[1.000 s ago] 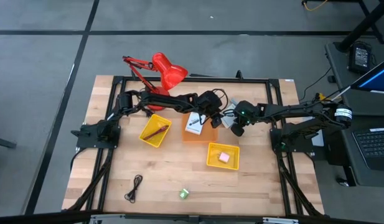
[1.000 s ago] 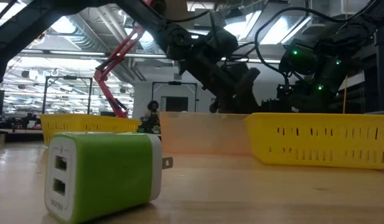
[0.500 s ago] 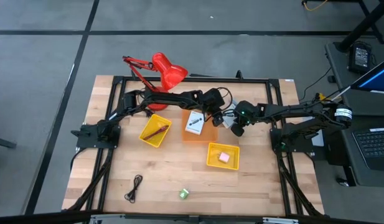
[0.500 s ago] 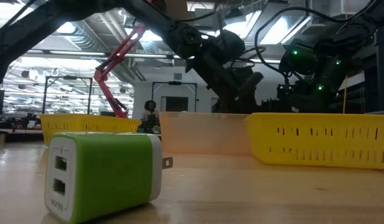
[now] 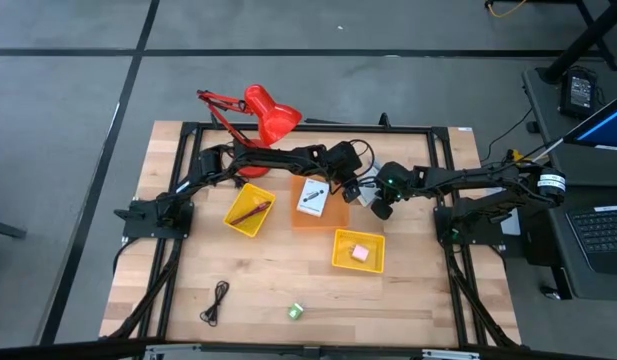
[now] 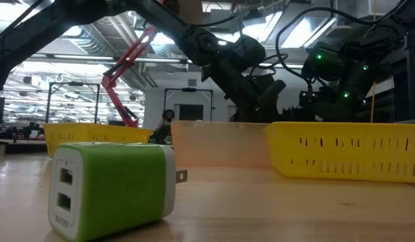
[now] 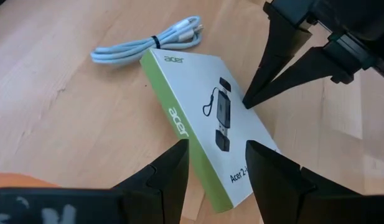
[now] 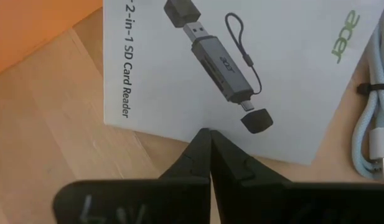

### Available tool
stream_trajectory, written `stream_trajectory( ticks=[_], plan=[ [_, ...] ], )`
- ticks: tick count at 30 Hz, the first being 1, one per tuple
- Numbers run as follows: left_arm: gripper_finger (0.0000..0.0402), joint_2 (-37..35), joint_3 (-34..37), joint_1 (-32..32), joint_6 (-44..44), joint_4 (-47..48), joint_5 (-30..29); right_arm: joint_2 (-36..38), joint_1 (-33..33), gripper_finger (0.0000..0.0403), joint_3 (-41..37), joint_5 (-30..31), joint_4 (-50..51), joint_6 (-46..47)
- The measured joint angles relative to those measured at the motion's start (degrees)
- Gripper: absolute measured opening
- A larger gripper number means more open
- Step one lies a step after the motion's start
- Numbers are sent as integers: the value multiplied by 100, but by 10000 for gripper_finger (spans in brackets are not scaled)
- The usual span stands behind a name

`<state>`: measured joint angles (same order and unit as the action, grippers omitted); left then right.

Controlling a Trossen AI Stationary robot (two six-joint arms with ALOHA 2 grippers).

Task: Pick and place items into bin
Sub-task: Put the card reader box into the orange bin

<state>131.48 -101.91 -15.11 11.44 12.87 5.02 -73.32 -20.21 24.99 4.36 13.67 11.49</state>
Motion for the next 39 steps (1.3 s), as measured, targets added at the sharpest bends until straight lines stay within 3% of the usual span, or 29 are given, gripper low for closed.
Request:
stream_trajectory(
  ticks=[14,39],
  plan=[
    [155,-22,-4,0,-42,346,-103,0,0,0,0,-7,13,2],
    [155,35,-122,7,-424,-362,-223,0,1,0,0,-5,26,0]
  ],
)
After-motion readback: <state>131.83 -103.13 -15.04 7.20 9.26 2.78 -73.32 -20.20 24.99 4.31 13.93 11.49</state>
